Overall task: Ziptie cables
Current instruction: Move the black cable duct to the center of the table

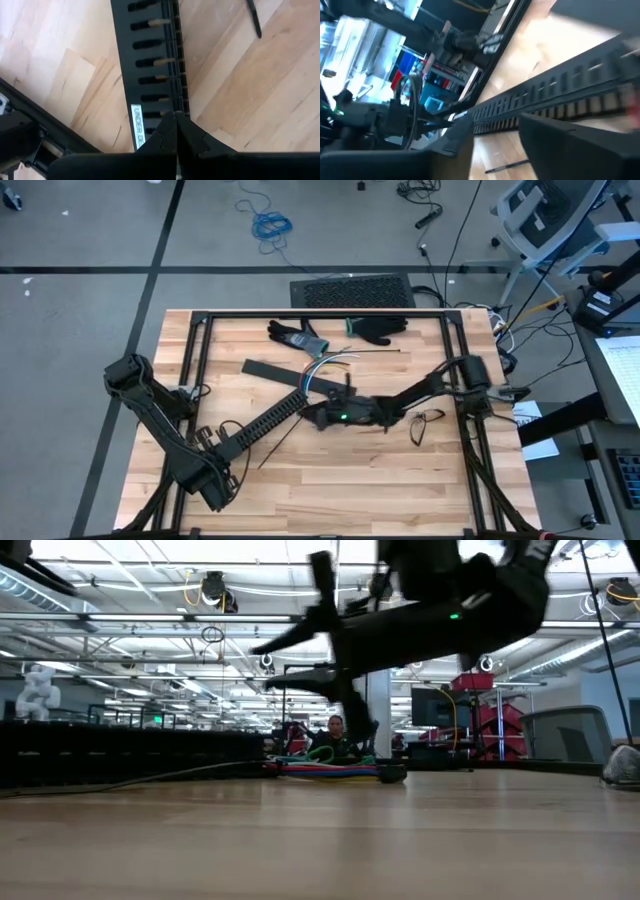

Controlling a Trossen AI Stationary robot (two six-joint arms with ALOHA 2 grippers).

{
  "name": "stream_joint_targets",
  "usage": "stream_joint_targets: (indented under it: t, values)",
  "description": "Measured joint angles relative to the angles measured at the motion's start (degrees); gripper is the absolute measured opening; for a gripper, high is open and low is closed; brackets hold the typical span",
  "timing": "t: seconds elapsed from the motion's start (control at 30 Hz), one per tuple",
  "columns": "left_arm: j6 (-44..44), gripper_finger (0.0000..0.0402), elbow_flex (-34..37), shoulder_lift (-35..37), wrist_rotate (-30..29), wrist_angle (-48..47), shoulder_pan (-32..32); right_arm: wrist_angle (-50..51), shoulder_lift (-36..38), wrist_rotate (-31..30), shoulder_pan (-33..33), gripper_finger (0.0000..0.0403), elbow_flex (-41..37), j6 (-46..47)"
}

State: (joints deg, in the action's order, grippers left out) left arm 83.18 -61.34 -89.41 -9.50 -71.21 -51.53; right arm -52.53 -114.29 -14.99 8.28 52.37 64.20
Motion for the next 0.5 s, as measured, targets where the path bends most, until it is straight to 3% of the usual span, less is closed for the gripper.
stream_joint_targets:
  t: [0.2,0.37,0.5]
  values:
    - [-0.01,0.0,0.0,0.0,1.6,0.13,-0.43,8.89,-8.11,1.88,-0.02,0.0212,11.74,2.7]
    - [0.08,0.0,0.0,0.0,1.82,0.25,-1.49,15.41,-9.42,0.61,0.49,0.0229,13.82,5.49]
    - [0.1,0.0,0.0,0.0,1.86,0.2,-2.23,17.43,-9.41,-4.29,0.61,0.0237,13.83,7.19]
